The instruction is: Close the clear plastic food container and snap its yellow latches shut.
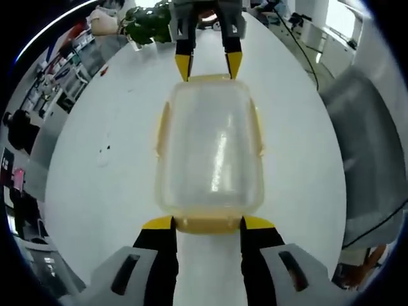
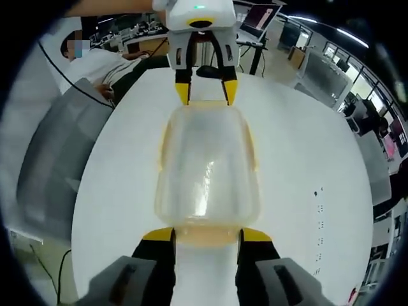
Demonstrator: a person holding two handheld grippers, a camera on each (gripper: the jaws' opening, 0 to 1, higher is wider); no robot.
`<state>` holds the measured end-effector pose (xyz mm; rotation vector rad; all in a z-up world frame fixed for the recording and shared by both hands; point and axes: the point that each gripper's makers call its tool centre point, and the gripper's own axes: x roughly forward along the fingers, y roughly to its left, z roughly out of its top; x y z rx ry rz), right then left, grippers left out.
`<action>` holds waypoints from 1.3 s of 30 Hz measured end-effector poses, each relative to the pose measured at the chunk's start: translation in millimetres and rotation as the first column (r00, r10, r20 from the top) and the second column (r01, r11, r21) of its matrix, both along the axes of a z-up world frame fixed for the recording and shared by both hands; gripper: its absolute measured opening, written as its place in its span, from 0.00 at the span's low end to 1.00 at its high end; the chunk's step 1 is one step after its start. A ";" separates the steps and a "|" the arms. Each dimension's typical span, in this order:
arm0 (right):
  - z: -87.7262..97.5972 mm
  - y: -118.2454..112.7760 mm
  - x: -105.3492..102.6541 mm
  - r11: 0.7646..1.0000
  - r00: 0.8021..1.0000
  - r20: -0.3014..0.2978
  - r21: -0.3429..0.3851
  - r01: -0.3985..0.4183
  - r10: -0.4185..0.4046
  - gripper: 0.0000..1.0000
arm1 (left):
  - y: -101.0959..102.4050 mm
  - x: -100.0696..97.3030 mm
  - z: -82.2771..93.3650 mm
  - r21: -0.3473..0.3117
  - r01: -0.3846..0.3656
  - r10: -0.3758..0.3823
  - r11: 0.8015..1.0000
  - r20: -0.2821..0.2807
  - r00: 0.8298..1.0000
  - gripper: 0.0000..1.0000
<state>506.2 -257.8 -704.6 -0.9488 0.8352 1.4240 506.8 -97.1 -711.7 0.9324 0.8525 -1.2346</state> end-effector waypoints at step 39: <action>-31.2 -19.3 4.5 0.999 0.999 -0.044 -0.037 -0.006 0.005 0.35 | -18.7 0.6 -26.6 -0.027 -0.012 0.010 1.000 -0.046 0.999 0.36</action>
